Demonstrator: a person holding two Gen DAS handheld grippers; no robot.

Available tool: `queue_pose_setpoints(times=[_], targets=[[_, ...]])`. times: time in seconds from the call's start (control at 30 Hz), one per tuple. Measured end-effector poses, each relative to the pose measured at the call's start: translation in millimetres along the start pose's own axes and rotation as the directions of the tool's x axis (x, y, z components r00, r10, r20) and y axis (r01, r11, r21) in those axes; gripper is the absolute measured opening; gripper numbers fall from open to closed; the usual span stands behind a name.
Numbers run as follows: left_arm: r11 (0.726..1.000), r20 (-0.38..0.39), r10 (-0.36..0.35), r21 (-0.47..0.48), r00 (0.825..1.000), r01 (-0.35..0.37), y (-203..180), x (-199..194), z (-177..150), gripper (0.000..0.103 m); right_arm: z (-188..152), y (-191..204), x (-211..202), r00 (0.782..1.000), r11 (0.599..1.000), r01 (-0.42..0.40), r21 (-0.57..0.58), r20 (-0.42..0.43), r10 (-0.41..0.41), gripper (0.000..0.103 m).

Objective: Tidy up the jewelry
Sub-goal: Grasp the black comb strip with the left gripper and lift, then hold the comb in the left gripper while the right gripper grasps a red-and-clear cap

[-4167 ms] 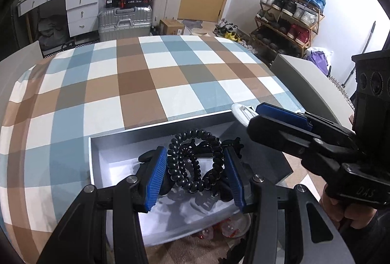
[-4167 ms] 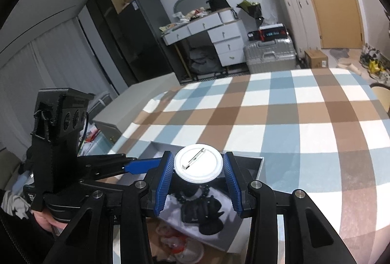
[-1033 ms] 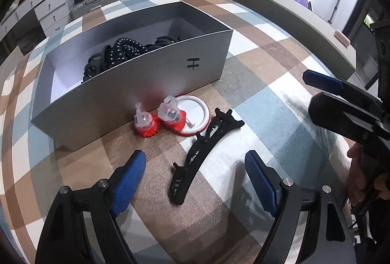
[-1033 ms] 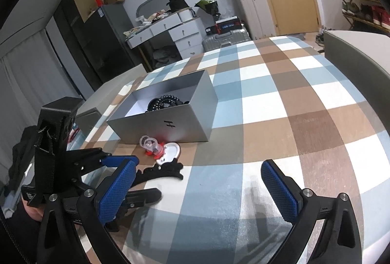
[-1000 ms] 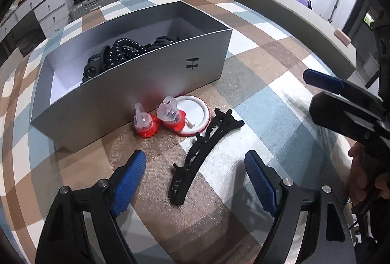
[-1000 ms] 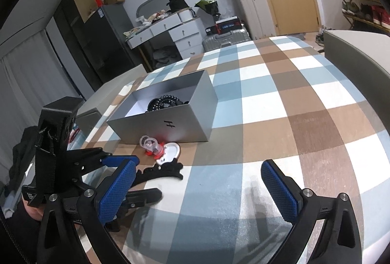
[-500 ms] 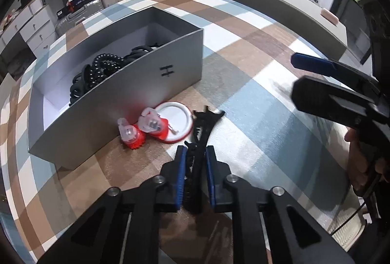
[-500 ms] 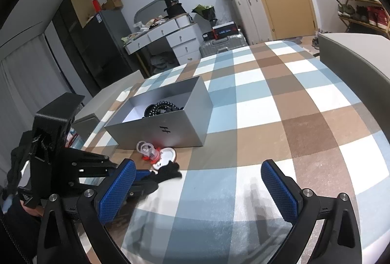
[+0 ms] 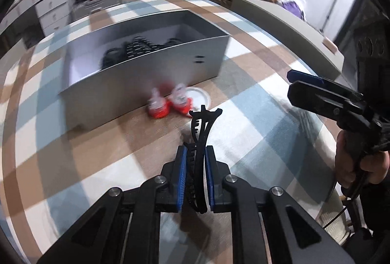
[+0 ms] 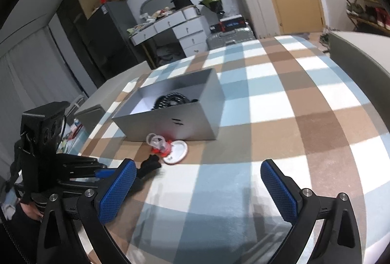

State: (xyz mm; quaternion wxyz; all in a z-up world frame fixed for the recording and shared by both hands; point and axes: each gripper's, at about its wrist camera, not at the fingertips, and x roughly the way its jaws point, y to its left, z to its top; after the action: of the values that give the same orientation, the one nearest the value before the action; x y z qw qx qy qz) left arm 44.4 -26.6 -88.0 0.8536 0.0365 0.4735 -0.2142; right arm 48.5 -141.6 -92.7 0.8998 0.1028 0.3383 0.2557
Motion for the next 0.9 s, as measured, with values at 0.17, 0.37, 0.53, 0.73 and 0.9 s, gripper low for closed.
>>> queue_pose_setpoints(times=[0.17, 0.37, 0.53, 0.73, 0.9], targets=[[0.996, 0.028, 0.021, -0.091, 0.999, -0.018, 19, -11, -13, 0.01, 9, 19, 9, 1.0, 0.996, 0.0, -0.088, 0.008, 0.0, 0.092], [0.978, 0.087, 0.038, -0.209, 0.995, -0.019, 45, -27, -32, 0.01, 19, 33, 39, 0.996, 0.991, -0.075, -0.112, -0.066, 0.068, 0.076], [0.966, 0.135, 0.04, -0.258, 0.99, -0.004, 58, -37, -32, 0.01, 19, 48, 67, 0.987, 0.984, -0.102, -0.149, -0.138, 0.081, 0.063], [0.967, 0.131, 0.053, -0.256, 0.99, -0.017, 64, -37, -32, 0.01, 16, 62, 86, 0.986, 0.975, -0.065, -0.212, -0.166, 0.029, 0.055], [0.964, 0.126, 0.035, -0.267, 0.991, 0.0, 68, -35, -33, 0.01, 15, 63, 96, 0.982, 0.975, -0.033, -0.22, -0.19, -0.009, 0.04]])
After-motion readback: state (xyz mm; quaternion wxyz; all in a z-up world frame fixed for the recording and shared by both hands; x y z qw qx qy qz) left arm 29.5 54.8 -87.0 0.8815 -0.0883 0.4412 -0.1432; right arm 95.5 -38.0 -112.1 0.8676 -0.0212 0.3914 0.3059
